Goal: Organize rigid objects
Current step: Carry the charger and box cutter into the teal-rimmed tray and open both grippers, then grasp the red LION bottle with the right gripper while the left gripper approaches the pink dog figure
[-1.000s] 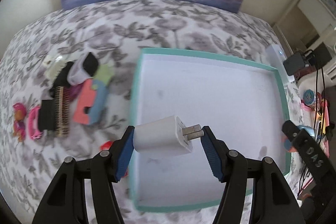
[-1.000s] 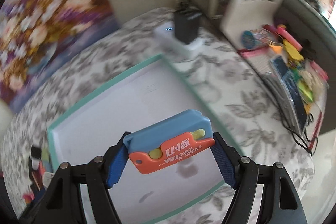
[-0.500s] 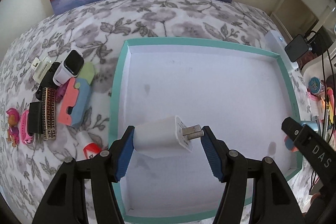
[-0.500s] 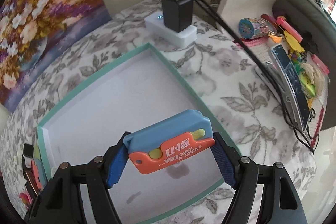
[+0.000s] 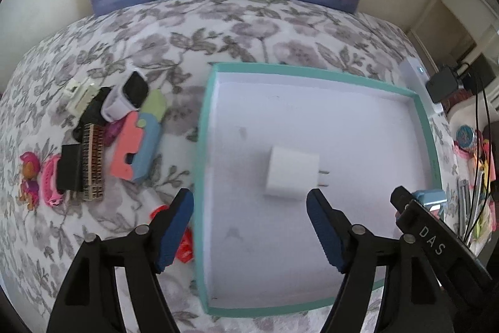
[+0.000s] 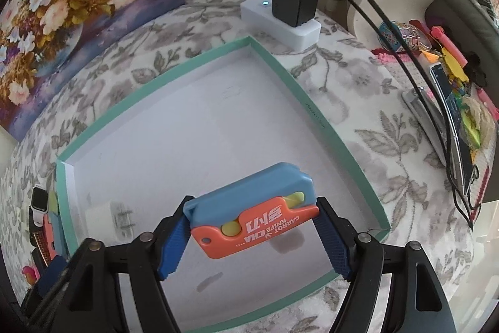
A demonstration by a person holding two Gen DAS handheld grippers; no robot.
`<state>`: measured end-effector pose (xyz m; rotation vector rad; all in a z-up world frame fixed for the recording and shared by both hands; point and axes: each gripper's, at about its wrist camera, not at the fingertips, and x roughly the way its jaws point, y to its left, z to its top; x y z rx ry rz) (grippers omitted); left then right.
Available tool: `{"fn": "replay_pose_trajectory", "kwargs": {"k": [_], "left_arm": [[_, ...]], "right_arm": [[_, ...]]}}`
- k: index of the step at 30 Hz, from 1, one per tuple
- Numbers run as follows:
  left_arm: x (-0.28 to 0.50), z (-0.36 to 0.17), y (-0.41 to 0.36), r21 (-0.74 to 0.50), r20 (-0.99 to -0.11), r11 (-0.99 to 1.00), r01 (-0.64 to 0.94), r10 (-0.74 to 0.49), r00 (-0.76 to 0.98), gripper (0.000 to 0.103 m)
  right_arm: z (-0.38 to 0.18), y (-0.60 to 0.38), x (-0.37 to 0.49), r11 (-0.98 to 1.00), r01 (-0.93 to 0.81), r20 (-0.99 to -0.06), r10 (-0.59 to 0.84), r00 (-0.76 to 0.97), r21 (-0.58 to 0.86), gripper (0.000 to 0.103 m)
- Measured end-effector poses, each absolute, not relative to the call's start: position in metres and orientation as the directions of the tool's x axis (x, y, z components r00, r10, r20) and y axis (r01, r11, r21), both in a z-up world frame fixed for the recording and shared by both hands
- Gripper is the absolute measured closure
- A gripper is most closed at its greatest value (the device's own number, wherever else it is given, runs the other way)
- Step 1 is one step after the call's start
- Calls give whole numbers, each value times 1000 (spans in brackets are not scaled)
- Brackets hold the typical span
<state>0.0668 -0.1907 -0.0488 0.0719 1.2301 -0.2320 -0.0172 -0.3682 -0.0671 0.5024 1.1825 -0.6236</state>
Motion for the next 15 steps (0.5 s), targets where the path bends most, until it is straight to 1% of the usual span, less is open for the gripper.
{"fn": "replay_pose_trajectory", "kwargs": {"k": [3,4,5,8,12,14,15], "left_arm": [[70,-45,-180,-71,-939,981,182,-128,319,26],[71,-44,-177,-71,-940,983,171,-123,320,21],[72,-44,-173,-71,-940,985,160,-120,319,14],[76,-42,-160,-78,-942,989,128,-115,316,13],[82,-42,-144,-40,-943,995,90,-67,325,12],[84,-42,-136,-27,-943,997,71,-49,328,6],[85,-42,-132,-27,-943,998,61,-45,330,6]], "right_arm": [[-68,-367,-17,732,680,-953,-176,245,40,23],[-68,-367,-16,735,677,-952,-177,249,41,22],[-68,-366,-16,736,675,-951,-178,251,41,17],[-67,-361,-14,749,661,-950,-179,256,37,12],[-68,-352,-10,766,642,-950,-179,256,29,7],[-66,-346,-7,777,629,-948,-183,262,24,6],[-65,-343,-5,783,622,-946,-186,264,20,3]]}}
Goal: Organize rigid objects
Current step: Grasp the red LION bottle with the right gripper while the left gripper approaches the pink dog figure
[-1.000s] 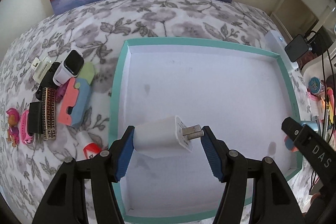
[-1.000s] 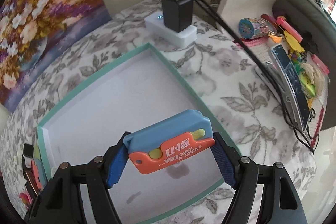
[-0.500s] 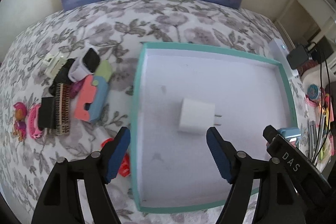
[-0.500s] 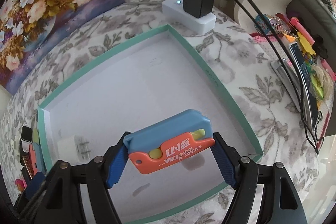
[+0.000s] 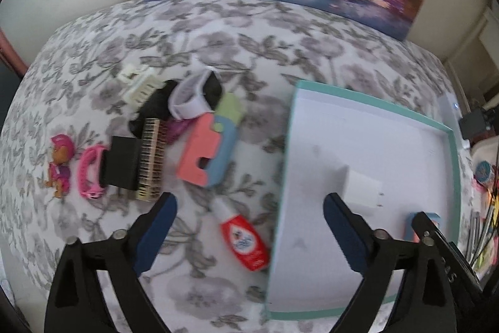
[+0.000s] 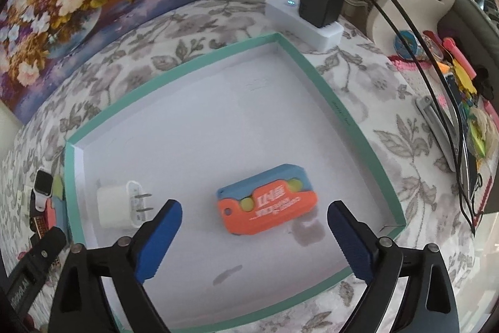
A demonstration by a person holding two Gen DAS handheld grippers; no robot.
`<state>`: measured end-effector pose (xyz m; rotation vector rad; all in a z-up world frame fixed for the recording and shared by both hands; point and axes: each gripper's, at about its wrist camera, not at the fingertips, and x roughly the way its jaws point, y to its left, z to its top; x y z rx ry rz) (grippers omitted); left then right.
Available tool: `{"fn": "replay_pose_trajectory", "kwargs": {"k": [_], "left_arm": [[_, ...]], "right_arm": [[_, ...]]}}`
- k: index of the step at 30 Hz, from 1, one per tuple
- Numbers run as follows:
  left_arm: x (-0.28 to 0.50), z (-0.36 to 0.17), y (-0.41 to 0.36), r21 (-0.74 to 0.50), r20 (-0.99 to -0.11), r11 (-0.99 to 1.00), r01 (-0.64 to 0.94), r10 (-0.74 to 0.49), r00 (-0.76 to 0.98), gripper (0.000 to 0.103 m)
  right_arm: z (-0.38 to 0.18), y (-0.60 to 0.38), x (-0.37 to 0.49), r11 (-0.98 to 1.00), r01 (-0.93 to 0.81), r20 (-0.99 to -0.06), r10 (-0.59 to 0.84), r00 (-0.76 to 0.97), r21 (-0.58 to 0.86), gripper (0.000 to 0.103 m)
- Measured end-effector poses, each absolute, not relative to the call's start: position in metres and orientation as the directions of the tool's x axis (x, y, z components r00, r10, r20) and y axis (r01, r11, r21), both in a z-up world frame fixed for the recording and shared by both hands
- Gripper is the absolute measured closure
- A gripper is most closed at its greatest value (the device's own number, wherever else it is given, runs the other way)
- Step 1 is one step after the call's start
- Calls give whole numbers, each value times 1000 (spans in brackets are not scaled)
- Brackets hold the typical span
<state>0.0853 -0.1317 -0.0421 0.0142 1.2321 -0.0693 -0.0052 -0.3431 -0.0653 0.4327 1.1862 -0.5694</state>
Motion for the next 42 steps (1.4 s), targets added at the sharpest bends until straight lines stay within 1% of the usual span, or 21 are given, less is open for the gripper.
{"fn": "replay_pose_trajectory", "kwargs": {"k": [2,7,12,19,22,28,31,33,37,42], "left_arm": [[88,-42,-122,-22,-941,999,38,-34,338,6],[93,-38,-96,2,-934,1000,-9,5,357,5],[95,-24,-67,-40,-919,997,-61,-13,395,5],[95,-2,-29,-100,-871,990,-101,-38,490,4],[95,2,-18,-67,-869,992,-111,-3,494,3],[94,11,1,96,-866,991,-90,128,483,3],[93,9,15,160,-866,980,-116,196,460,3],[94,6,29,155,-874,976,-151,206,440,3],[97,-5,52,122,-896,973,-197,193,400,3],[101,-35,68,102,-933,967,-233,174,314,3]], "right_arm": [[-63,-336,-2,796,605,-942,-195,272,10,0],[-58,-319,4,816,578,-938,-193,288,9,0],[-48,-300,9,845,535,-931,-183,316,16,0],[-35,-261,20,895,443,-919,-138,370,44,0],[-32,-241,24,918,389,-912,-98,399,72,0],[-38,-201,36,951,296,-913,-37,407,93,0],[-43,-186,42,963,252,-918,-14,396,94,0],[-44,-177,45,971,222,-917,-12,399,84,0],[-48,-161,48,980,167,-915,35,401,110,0],[-57,-144,52,991,108,-920,36,390,84,11]]}}
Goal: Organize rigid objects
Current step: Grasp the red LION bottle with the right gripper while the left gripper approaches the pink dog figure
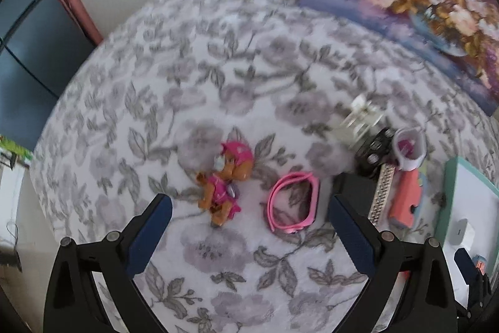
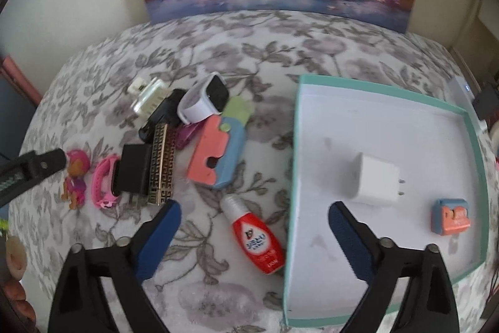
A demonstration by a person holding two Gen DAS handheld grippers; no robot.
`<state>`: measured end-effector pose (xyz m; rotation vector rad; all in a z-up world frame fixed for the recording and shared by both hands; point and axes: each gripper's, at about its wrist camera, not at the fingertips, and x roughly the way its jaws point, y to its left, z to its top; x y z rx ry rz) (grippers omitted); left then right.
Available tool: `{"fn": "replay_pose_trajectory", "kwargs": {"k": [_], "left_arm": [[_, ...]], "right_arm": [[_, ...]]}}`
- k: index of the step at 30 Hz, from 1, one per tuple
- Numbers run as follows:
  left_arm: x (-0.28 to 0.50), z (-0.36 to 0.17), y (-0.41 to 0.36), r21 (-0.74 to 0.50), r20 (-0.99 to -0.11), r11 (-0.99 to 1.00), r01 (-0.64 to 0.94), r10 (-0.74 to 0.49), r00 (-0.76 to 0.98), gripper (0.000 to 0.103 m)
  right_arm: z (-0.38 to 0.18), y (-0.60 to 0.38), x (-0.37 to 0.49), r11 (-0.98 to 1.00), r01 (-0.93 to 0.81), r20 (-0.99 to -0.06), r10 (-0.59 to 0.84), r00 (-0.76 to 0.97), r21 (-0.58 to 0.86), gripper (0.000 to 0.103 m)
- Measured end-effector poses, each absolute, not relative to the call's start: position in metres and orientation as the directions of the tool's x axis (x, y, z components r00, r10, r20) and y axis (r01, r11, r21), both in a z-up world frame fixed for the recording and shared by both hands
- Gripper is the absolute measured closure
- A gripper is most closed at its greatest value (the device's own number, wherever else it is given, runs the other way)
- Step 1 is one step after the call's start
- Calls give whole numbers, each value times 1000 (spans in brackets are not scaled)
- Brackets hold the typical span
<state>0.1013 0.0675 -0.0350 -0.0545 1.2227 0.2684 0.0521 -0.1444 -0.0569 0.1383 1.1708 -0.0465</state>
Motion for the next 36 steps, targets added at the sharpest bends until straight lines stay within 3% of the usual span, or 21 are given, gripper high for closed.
{"fn": "replay_pose_trajectory", "kwargs": {"k": [14,21,36], "left_arm": [[109,-56,101,56,-954,950,-308,142,263,3],[107,-55,116,29,-955,933,-359,132,266,3],[107,-61,123,10,-962,925,-380,113,249,3]], "right_arm": [[-69,-124,59,999,44,-927,8,375,26,19],[-71,-114,59,999,-4,-929,36,368,37,33],[-98,-121,58,998,24,-967,47,251,55,53]]}}
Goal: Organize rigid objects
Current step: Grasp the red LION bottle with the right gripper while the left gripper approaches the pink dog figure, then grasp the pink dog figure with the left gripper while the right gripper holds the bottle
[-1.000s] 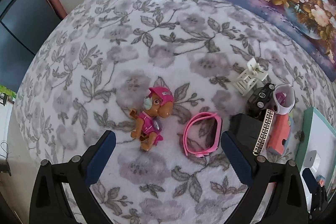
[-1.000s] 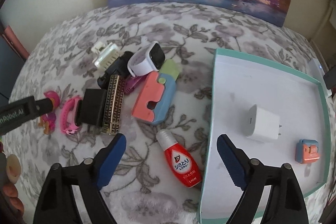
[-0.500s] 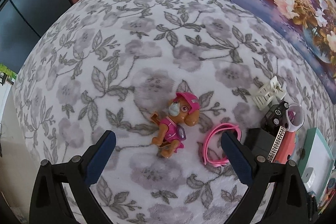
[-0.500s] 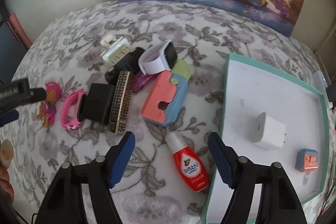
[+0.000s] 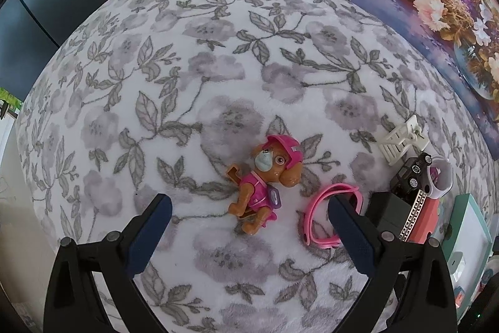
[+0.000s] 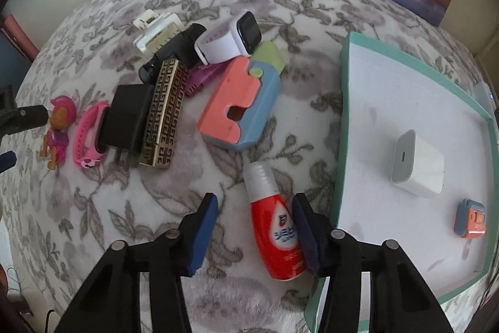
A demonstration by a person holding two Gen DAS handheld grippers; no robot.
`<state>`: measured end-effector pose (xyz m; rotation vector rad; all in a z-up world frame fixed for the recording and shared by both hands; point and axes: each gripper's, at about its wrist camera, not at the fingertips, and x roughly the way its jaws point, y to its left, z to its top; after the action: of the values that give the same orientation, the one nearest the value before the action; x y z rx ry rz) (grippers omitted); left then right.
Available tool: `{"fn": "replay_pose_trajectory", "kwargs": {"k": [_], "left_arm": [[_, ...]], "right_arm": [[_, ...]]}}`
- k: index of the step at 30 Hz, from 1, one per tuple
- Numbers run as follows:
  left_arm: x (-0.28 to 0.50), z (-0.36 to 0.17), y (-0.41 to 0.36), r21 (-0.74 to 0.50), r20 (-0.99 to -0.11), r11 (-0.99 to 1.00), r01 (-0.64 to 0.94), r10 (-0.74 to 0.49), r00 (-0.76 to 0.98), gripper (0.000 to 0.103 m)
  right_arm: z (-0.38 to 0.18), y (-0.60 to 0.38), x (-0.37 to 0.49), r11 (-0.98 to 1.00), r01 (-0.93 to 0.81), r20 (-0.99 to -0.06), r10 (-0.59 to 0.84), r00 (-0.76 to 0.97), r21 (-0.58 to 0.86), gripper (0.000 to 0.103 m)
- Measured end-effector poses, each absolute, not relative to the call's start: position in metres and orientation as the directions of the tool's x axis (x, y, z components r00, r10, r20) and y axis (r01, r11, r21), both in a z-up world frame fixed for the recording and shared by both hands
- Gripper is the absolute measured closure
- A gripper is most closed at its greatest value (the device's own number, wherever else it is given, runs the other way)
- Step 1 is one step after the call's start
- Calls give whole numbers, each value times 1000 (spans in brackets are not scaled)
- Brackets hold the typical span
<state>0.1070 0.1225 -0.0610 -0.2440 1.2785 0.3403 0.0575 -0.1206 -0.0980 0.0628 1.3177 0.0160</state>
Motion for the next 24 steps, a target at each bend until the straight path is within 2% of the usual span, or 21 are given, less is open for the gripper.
{"fn": "replay_pose_trajectory", "kwargs": {"k": [7,11,16,21,24], "left_arm": [[109,-67,124,3,-966,926,-378,100,238,3],[111,-71,123,3,-969,927,-376,96,229,3],[116,-79,125,-8,-971,921,-388,86,224,3],[123,-85,127,26,-964,916,-401,129,232,4],[126,-85,131,25,-960,912,-410,137,246,16]], "right_arm": [[-99,-121,50,998,36,-972,43,233,53,64],[-98,-118,47,998,41,-971,41,236,52,74],[-97,-121,52,995,64,-967,63,249,81,75],[-97,-124,58,994,71,-965,68,252,88,75],[-97,-125,59,994,70,-965,68,252,88,75]]}}
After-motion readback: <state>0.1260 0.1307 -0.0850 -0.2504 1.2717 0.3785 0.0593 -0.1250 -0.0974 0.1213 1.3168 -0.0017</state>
